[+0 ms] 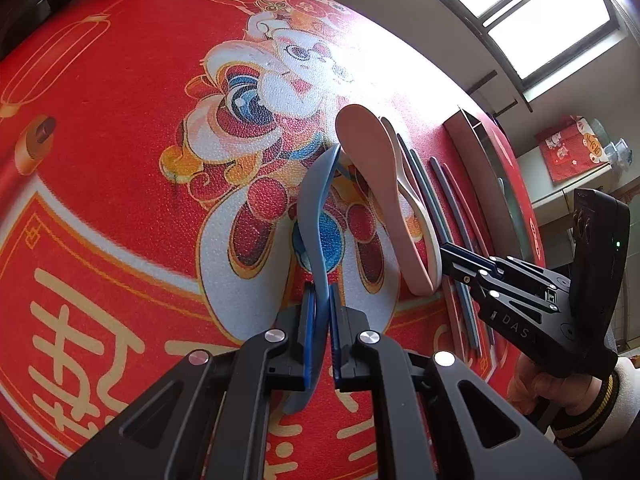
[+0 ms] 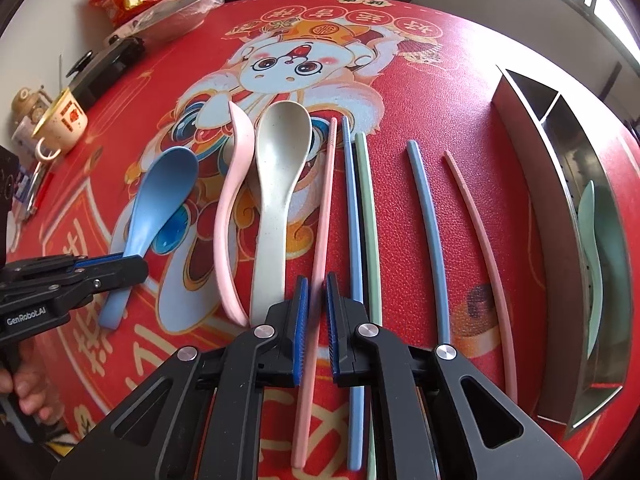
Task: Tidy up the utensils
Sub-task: 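Lower the right gripper onto the pink chopstick and grasp it while the left holds the blue spoon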
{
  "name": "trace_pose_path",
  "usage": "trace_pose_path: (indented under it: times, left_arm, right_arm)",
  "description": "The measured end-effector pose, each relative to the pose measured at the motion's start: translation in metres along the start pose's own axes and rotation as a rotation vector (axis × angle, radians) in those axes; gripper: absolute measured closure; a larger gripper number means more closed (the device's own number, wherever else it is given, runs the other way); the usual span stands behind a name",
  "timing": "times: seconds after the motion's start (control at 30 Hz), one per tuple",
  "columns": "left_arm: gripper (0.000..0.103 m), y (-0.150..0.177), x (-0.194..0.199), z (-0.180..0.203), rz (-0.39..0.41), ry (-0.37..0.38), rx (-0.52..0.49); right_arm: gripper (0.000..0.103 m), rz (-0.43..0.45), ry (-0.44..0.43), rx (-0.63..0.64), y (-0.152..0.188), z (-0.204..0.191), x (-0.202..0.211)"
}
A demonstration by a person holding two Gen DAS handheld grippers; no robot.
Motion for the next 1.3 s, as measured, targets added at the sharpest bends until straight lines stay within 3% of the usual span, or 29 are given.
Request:
trace_pose_path:
  times: [0.37, 0.73, 1.03, 1.3]
  left_arm:
    - [0.094, -0.001, -0.001, 0.003, 0.001, -0.001, -0.019]
    - [0.097, -0.002, 0.001, -0.002, -0.006, 0.023, 0.014]
    - [0.097, -0.013, 0.031, -0.003, 0.078, 0.034, 0.066]
    - [0.097, -0.024, 0.051, 0.030, 0.172, 0.026, 0.106]
  right_arm:
    - [0.097, 0.003, -0.003, -0.032, 0.011, 0.002, 0.007]
    - [0.097, 0.108, -0.091, -0.124, 0.005, 0.003, 0.048]
    - [0.097, 0.157, -0.106, -0.133, 0.005, 0.016, 0.069]
    - [0.097, 0.224, -0.135, -0.112, -0.014, 0.055, 0.095]
Point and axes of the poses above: each gripper's, at about its wrist camera, not at the fingertips, and x roughly against the way its jaws point, z to its right, y to its underside, the point moved 9 cm from there along -x, roughly the way its jaws point, and after that the axes turned 4 degrees about z, right-handed, at the moved point
